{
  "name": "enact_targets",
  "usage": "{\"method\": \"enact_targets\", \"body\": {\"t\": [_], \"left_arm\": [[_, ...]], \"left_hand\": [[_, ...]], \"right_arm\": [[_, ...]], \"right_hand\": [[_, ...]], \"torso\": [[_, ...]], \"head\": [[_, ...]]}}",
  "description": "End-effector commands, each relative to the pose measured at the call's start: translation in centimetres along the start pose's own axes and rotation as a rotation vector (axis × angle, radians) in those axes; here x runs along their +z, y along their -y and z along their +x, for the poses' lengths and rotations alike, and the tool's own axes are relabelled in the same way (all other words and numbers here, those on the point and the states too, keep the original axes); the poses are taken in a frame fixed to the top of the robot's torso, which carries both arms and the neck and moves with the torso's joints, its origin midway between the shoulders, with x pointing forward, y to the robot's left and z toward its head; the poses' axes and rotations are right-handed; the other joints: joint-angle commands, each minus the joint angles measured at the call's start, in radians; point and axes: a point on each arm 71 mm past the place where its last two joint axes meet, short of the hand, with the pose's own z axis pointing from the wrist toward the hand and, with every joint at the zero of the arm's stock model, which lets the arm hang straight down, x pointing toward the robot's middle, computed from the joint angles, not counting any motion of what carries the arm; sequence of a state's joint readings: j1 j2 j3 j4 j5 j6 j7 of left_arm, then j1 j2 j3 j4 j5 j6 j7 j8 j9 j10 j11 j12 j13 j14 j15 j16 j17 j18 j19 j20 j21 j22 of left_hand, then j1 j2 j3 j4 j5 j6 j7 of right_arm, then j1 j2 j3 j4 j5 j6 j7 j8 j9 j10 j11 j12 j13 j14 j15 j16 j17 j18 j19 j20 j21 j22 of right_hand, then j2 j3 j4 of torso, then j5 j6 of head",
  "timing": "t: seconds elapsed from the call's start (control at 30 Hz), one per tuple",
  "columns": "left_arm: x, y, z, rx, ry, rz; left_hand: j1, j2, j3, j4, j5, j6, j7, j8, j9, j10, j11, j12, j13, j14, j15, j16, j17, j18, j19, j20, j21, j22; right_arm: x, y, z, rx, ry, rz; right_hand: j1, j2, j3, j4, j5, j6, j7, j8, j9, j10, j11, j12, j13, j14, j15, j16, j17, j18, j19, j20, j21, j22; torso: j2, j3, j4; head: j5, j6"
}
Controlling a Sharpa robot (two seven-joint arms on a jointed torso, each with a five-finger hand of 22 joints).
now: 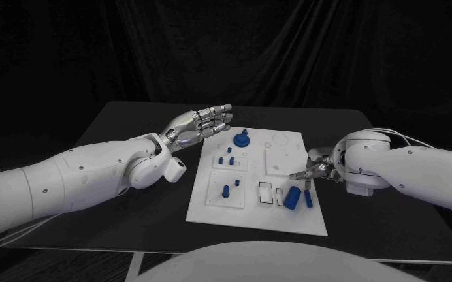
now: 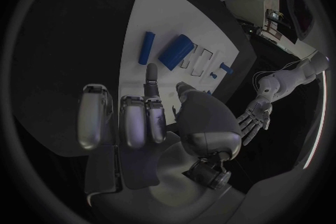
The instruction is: Assemble the parts on the task board
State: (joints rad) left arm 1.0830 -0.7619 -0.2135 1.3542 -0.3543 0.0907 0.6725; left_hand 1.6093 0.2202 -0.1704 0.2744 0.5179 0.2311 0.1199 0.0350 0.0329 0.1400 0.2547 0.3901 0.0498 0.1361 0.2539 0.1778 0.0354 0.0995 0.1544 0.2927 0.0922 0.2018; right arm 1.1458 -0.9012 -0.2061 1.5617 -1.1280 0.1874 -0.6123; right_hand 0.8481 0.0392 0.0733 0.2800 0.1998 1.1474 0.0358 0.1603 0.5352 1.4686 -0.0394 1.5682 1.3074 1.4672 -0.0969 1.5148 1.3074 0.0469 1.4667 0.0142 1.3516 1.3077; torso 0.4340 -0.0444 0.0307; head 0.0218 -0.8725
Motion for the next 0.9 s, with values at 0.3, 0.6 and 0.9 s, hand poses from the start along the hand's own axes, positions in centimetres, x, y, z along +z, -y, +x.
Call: {"method": "enact_targets", "body": {"t": [0.3, 0.6, 0.9], "left_arm": [[0.2, 0.0, 0.3, -0.016, -0.014, 0.005], [0.2, -0.1, 0.4, -0.018, -0.016, 0.003], [0.2, -0.1, 0.3, -0.018, -0.015, -0.002]], "left_hand": [[0.011, 0.000, 0.007, -0.001, 0.003, 0.009, 0.003, 0.006, 0.002, -0.004, 0.003, 0.007, 0.000, 0.002, 0.005, 0.004, 0.001, -0.012, -0.008, 0.001, -0.005, -0.003], [0.012, 0.000, 0.009, -0.001, 0.003, 0.013, 0.007, 0.007, 0.002, -0.005, 0.003, 0.007, 0.000, 0.002, 0.005, 0.004, 0.001, -0.012, -0.010, 0.001, -0.005, -0.004], [0.013, -0.001, 0.011, -0.001, 0.003, 0.020, 0.011, 0.009, 0.003, -0.005, 0.003, 0.008, 0.000, 0.002, 0.006, 0.005, 0.001, -0.012, -0.010, 0.001, -0.006, -0.005]], "right_arm": [[0.4, -0.6, 0.4, 0.125, -0.017, -0.006], [0.8, -0.6, 0.5, 0.142, -0.024, 0.000], [1.1, -0.2, 0.9, 0.129, -0.054, 0.017]], "right_hand": [[0.043, -0.005, -0.003, -0.017, 0.017, -0.011, 0.010, -0.045, -0.048, 0.102, 0.010, 0.003, 0.263, 0.080, 0.005, 0.000, 0.139, 0.004, 0.033, 0.002, -0.009, 0.195], [0.054, -0.003, -0.001, -0.022, 0.023, -0.008, 0.010, -0.047, -0.054, 0.102, 0.010, 0.003, 0.263, 0.080, 0.005, 0.000, 0.138, 0.005, 0.032, 0.003, -0.011, 0.194], [0.052, -0.005, -0.007, -0.017, 0.005, -0.005, 0.011, -0.051, -0.061, 0.102, 0.012, 0.003, 0.263, 0.079, 0.007, -0.001, 0.136, 0.006, 0.029, 0.005, -0.018, 0.192]], "torso": [[0.000, 0.0003, 0.0005], [0.002, -0.0002, -0.0005], [0.001, 0.0004, 0.0004]], "head": [[-0.005, 0.000], [-0.004, 0.000], [-0.006, 0.000]]}}
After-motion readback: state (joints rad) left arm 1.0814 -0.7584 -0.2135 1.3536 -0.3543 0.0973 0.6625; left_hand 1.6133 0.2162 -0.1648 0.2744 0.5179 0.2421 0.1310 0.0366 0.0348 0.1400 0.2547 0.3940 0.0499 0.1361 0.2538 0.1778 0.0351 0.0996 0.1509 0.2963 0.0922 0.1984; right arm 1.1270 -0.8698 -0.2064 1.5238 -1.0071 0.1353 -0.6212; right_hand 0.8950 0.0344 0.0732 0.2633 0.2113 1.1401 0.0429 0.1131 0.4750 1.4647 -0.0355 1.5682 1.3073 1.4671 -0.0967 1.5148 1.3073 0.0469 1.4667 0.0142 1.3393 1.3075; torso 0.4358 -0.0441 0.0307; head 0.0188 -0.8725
